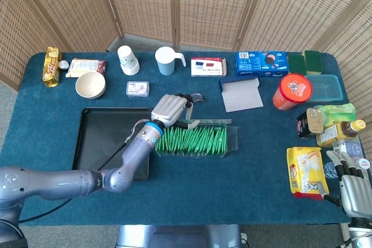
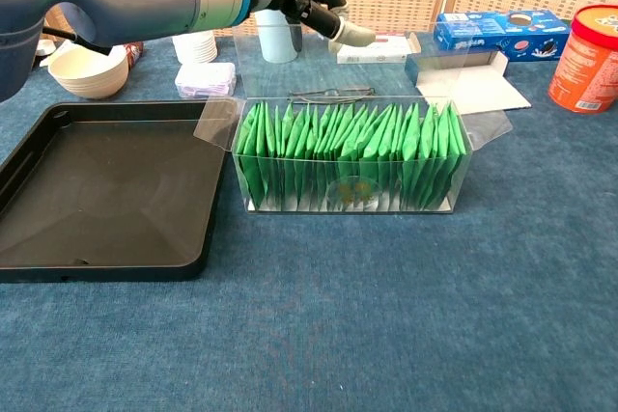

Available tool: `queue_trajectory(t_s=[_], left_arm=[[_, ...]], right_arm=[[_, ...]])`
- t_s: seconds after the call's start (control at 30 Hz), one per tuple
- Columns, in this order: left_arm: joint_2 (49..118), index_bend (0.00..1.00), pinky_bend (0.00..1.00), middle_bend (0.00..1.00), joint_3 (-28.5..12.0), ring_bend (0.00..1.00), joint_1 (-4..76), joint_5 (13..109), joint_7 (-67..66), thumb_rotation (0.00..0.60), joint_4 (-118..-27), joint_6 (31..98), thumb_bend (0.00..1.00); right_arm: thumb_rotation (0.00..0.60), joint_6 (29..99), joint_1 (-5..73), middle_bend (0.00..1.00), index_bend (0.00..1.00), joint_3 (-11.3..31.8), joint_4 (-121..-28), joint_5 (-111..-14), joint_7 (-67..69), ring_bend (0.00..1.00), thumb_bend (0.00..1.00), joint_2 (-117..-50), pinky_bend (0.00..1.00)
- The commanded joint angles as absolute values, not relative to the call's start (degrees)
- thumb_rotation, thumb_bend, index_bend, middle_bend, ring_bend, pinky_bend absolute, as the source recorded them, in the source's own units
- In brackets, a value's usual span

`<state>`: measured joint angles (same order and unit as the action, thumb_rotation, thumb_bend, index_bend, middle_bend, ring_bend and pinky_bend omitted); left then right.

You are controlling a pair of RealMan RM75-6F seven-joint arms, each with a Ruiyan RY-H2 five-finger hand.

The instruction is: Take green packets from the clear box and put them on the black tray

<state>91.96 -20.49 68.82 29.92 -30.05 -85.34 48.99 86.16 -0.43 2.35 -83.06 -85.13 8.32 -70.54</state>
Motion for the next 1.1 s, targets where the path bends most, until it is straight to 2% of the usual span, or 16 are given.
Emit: queue_trajectory(t_s=[0.03,0.7,0.93,1.1], left_arm=[[91.47,0.62,0.35,0.27,-19.91,0.24,69.51,27.67,-30.03,0.305,-84.80,47.59,0.25],[91.24,0.67,0.35,0.32,-19.07,0.27,71.63,21.84,-26.96,0.293,-81.72,45.39,0.23],[91.08,0.68,0.35,0.32,-19.61,0.27,71.59,20.74,-24.15,0.274,-81.11,43.54,0.22],[90.72,0.68,0.35,0.32,-18.96,0.26,72.02,20.71,-24.03,0.231,-80.94,43.61,0.20]], right_arm=[[0.561,86.14,-0.43,0.15,0.12,2.37,-83.08,-85.13,8.24,0.07,0.36,-70.63,0.15],[0.562,85.94,-0.57,0.15,0.12,2.51,-83.41,-84.74,7.76,0.07,0.36,-70.69,0.15],[0.561,85.74,-0.46,0.15,0.12,2.63,-83.58,-84.63,7.59,0.07,0.36,-70.61,0.15],[0.561,85.62,-0.38,0.15,0.12,2.69,-83.74,-84.58,7.45,0.07,0.36,-70.56,0.15]])
